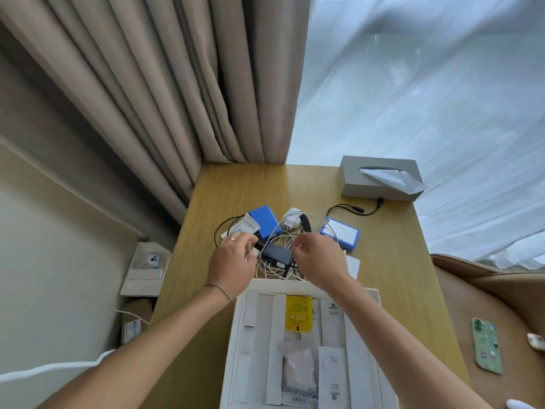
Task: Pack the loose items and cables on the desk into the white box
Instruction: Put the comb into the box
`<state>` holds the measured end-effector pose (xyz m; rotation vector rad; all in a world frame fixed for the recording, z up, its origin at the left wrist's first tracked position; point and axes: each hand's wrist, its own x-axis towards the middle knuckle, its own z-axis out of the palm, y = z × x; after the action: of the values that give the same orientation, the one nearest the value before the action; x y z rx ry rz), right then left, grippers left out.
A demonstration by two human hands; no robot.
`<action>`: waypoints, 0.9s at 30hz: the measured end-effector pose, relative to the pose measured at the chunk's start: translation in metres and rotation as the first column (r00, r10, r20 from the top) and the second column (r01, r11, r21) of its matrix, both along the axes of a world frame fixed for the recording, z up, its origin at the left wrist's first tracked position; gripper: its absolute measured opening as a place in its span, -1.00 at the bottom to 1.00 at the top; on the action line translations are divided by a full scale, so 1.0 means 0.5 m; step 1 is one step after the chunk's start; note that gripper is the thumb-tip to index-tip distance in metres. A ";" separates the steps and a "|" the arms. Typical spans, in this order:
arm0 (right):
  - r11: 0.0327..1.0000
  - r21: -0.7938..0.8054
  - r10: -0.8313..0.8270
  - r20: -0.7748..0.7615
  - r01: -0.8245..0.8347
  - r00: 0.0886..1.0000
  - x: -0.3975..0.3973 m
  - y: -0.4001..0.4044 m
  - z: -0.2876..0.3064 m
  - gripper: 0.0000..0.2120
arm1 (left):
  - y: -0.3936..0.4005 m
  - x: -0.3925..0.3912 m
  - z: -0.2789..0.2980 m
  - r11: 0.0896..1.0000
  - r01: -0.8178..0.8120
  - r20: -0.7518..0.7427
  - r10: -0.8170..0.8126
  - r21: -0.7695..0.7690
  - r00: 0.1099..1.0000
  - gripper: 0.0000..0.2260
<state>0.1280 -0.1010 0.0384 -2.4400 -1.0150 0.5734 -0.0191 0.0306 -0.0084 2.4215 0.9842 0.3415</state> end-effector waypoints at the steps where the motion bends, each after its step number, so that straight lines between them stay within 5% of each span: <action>1: 1.000 -0.009 0.005 -0.002 -0.005 1.000 0.001 0.011 -0.001 -0.77 | 0.018 0.003 -0.006 1.000 -0.011 -0.019 0.011 -0.017 1.000 -0.80; 10: 0.995 -0.102 -0.014 -0.039 0.010 0.999 0.013 0.070 -0.049 -0.77 | 0.157 0.061 -0.102 0.987 -0.076 -0.234 0.042 -0.138 0.971 -0.71; 21: 0.956 -0.189 -0.235 -0.046 0.223 0.971 0.066 -0.010 -0.093 -0.77 | 0.194 0.104 -0.205 0.998 0.069 -0.512 -0.054 0.012 0.858 -0.50; 24: 0.943 -0.214 -0.273 -0.058 0.256 0.960 0.082 -0.032 -0.101 -0.78 | 0.196 0.109 -0.217 0.997 0.056 -0.487 -0.020 0.058 0.873 -0.51; 27: 0.936 -0.221 -0.292 -0.059 0.273 0.954 0.092 -0.044 -0.108 -0.80 | 0.203 0.115 -0.215 0.999 -0.015 -0.352 0.031 0.047 0.936 -0.76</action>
<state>0.1739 -0.1228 -0.0158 -2.6530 -0.5739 0.7149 0.0383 0.1319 -0.1160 2.5657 1.1656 -0.0719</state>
